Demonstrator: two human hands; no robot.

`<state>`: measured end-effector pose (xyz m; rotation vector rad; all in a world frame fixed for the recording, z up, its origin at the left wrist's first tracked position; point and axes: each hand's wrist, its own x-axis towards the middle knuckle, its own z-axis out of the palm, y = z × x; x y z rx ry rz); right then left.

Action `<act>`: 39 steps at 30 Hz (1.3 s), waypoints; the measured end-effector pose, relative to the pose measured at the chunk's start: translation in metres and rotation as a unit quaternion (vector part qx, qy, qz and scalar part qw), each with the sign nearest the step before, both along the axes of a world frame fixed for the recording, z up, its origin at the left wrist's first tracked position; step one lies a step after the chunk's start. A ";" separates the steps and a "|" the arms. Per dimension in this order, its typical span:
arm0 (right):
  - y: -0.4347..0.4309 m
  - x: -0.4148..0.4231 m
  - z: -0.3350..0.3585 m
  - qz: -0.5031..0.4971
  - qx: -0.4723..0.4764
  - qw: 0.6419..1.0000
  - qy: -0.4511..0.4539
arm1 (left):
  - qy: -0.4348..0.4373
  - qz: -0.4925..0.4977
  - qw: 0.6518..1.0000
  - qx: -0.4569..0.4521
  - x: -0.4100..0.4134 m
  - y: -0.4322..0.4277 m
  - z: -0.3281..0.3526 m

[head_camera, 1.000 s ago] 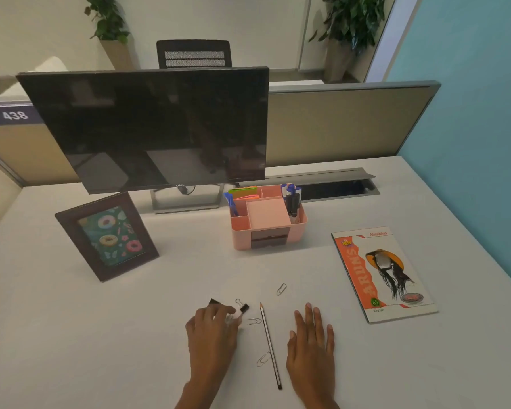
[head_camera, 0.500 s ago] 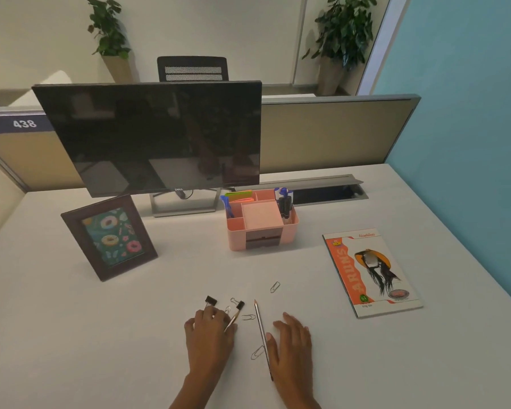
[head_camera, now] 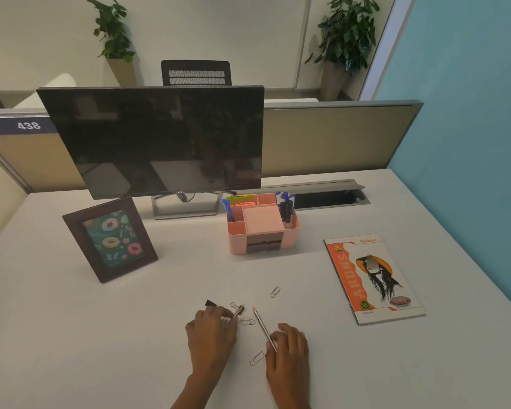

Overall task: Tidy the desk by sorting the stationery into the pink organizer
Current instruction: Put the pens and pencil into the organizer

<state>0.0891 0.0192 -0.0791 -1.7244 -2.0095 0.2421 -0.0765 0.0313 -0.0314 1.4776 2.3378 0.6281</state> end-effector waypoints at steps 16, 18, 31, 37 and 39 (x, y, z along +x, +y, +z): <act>-0.001 -0.001 -0.007 0.014 -0.065 0.995 -0.076 | -0.284 0.096 0.901 0.314 -0.020 0.099 0.084; -0.001 -0.001 -0.007 0.018 -0.065 0.995 -0.076 | -0.290 0.107 0.888 0.339 -0.026 0.118 0.094; 0.006 -0.001 -0.011 0.021 0.003 0.999 -0.031 | -0.272 0.143 0.903 0.299 -0.038 0.178 0.088; 0.007 0.000 -0.013 0.020 0.016 0.999 -0.031 | -0.251 0.148 0.929 0.229 -0.033 0.182 0.075; 0.008 0.000 -0.014 0.020 0.018 0.999 -0.029 | -0.246 0.151 0.935 0.206 -0.033 0.183 0.071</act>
